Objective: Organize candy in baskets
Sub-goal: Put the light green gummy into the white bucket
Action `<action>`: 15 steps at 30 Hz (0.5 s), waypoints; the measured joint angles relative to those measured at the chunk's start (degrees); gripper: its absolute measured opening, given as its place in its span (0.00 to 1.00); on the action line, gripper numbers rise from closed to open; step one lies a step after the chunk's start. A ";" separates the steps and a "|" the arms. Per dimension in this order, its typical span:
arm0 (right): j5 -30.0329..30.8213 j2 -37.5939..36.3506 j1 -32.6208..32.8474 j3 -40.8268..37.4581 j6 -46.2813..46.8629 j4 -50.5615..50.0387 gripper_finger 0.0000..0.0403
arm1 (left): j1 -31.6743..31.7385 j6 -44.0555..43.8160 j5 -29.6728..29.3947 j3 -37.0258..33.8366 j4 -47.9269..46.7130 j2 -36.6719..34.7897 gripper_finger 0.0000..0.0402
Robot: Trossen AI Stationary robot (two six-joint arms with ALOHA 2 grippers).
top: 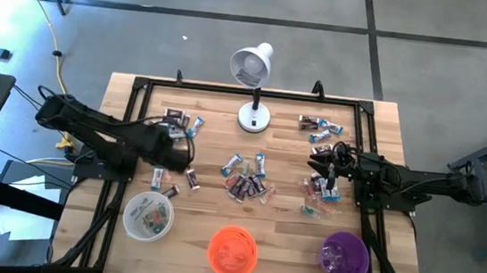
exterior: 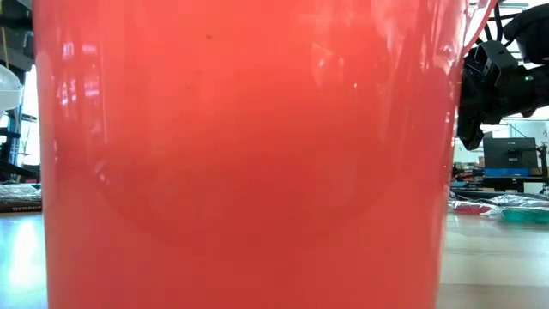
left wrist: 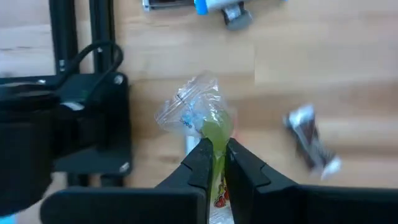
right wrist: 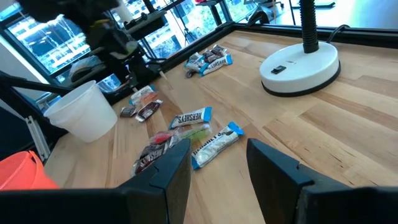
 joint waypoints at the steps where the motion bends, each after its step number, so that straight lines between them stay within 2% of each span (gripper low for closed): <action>1: -0.02 0.00 0.00 -0.02 0.02 0.00 0.38 | -1.98 -0.45 1.24 0.47 -0.88 -0.03 0.05; 5: -0.02 0.00 0.00 -0.01 0.01 0.00 0.38 | -9.65 -4.29 6.96 0.54 -1.66 -0.20 0.05; 10: -0.04 0.00 0.01 -0.01 0.00 0.00 0.38 | -19.99 -13.42 11.77 0.54 0.93 -0.20 0.05; 15: -0.07 0.00 0.00 -0.01 0.01 0.00 0.38 | -29.95 -24.04 10.72 0.54 6.81 0.94 0.05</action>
